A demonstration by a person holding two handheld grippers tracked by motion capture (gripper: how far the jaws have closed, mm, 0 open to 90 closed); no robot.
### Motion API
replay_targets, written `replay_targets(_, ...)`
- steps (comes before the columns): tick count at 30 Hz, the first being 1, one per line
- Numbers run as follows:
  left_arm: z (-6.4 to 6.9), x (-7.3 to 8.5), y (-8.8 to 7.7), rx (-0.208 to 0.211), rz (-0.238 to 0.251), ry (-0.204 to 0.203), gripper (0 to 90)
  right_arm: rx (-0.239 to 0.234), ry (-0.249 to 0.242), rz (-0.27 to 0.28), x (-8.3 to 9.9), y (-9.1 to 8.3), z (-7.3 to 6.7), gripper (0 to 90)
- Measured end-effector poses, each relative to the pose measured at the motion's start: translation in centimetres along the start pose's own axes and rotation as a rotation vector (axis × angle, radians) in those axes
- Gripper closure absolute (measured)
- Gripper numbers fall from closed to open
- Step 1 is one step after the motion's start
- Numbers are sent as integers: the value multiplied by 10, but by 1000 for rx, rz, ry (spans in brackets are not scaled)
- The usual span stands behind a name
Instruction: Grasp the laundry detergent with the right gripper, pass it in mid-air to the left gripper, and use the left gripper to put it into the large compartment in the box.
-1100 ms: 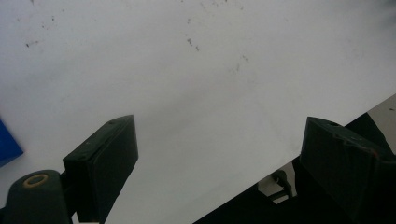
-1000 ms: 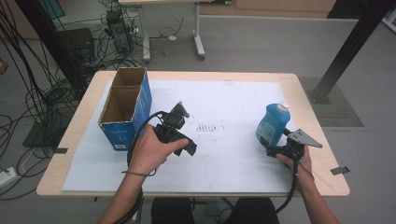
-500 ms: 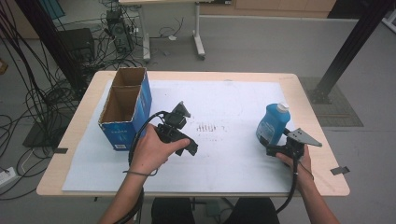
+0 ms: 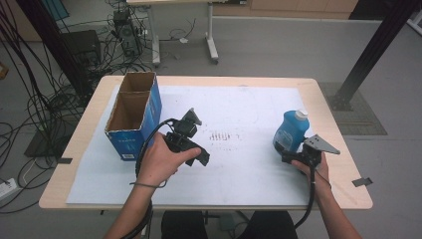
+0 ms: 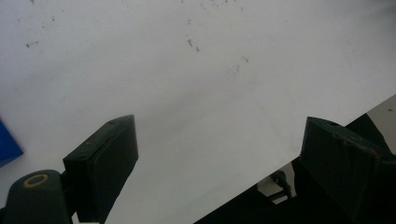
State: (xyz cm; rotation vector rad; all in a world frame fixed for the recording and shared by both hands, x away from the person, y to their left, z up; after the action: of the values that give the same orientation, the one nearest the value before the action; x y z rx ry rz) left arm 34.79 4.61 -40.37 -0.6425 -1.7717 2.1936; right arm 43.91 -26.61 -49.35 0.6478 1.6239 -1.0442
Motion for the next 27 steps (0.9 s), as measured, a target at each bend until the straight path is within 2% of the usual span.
replay_targets(18, -1, 1, -2, -1, 4, -2, 117, -21, -15, 12, -2, 1, -2, 316)
replay_targets(19, -1, 1, -2, -1, 4, -4, 117, -20, -19, 15, -2, 1, -1, 319)
replay_targets(20, -1, 1, -2, -2, 5, -5, 117, -23, -2, 6, -1, 1, -3, 323)
replay_targets(27, -2, 1, -2, -6, 5, -3, 117, -12, -10, 25, -3, 1, 1, 381)
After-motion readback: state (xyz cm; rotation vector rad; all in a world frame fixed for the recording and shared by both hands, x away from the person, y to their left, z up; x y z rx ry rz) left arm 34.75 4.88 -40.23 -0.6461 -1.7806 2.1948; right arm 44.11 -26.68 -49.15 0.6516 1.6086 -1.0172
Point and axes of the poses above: each handheld gripper's, and its own axes: y roughly forward along the jaws, x roughly out of its underside, z roughly to its right, the point moved 10 cm from there along y, roughly forward along the jaws, and after that the axes turned 5 degrees about -z, right-handed, at the moved point
